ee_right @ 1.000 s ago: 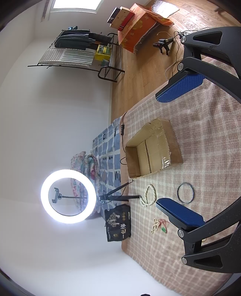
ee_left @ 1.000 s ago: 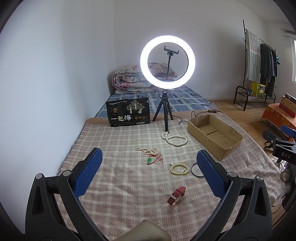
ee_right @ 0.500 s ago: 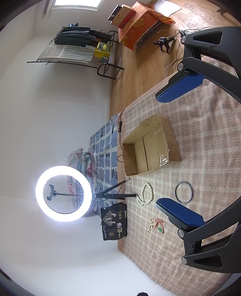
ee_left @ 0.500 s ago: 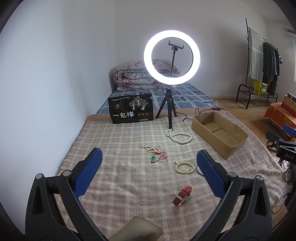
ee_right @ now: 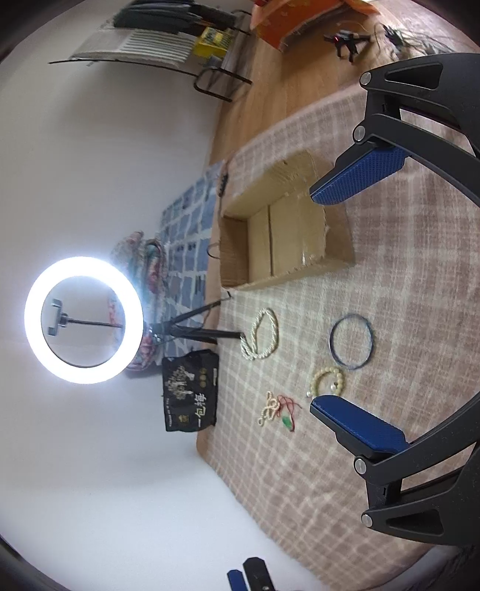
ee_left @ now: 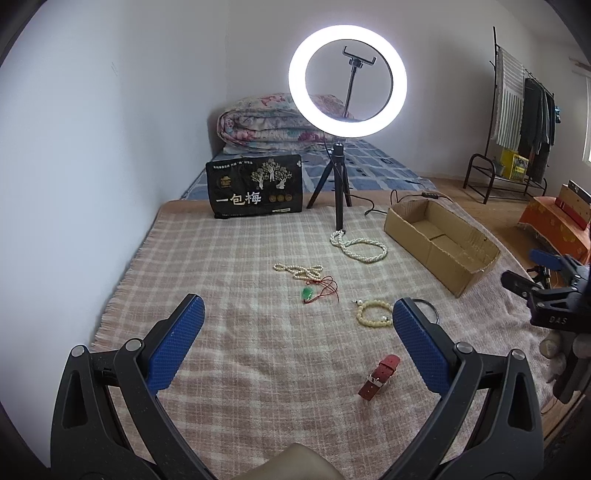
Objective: Organize jewelry
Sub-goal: 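Move left tool toward red watch while right tool approaches yellow bead bracelet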
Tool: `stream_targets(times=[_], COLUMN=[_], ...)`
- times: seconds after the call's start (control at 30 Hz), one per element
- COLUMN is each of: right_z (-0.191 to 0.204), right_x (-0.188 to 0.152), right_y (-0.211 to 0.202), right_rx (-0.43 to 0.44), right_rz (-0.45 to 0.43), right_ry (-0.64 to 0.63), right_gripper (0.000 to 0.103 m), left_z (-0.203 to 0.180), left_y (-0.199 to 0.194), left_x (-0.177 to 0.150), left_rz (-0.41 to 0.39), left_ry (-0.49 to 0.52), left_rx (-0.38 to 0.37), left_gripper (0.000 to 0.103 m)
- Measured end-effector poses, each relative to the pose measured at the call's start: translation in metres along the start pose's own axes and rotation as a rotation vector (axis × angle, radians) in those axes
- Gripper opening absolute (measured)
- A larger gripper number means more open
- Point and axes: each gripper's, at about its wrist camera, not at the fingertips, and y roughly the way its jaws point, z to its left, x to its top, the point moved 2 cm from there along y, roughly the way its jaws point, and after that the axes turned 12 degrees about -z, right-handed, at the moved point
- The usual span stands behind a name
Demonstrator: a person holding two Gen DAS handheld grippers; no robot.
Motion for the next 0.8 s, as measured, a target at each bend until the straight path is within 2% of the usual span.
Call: stream_targets(times=[0.23, 0.37, 0.67, 0.73, 0.8], right_z=[0.019, 0.026, 0.045, 0.046, 0.044], right_x=[-0.003, -0.007, -0.026, -0.034, -0.040], right_y=[0.043, 0.066, 0.109, 0.124, 0.134], right_rx=[0.103, 0.143, 0.238, 0.250, 0.259], right_rz=[0.079, 0.120, 0.235, 0.289, 0.320], right_ry=[-0.002, -0.014, -0.062, -0.067, -0.049], right_gripper=[0.102, 0.102, 0.079, 0.060, 0.052], left_z=[-0.009, -0.019, -0.043, -0.048, -0.050], left_y=[0.016, 0.024, 0.047, 0.052, 0.056], left_x=[-0.024, -0.043, -0.080, -0.085, -0.090], left_rz=[0.083, 0.148, 0.287, 0.305, 0.320], left_ry=[-0.007, -0.014, -0.019, -0.007, -0.005], left_rx=[-0.090, -0.155, -0.260, -0.275, -0.282], left_gripper=[0.103, 0.094, 0.085, 0.085, 0.084])
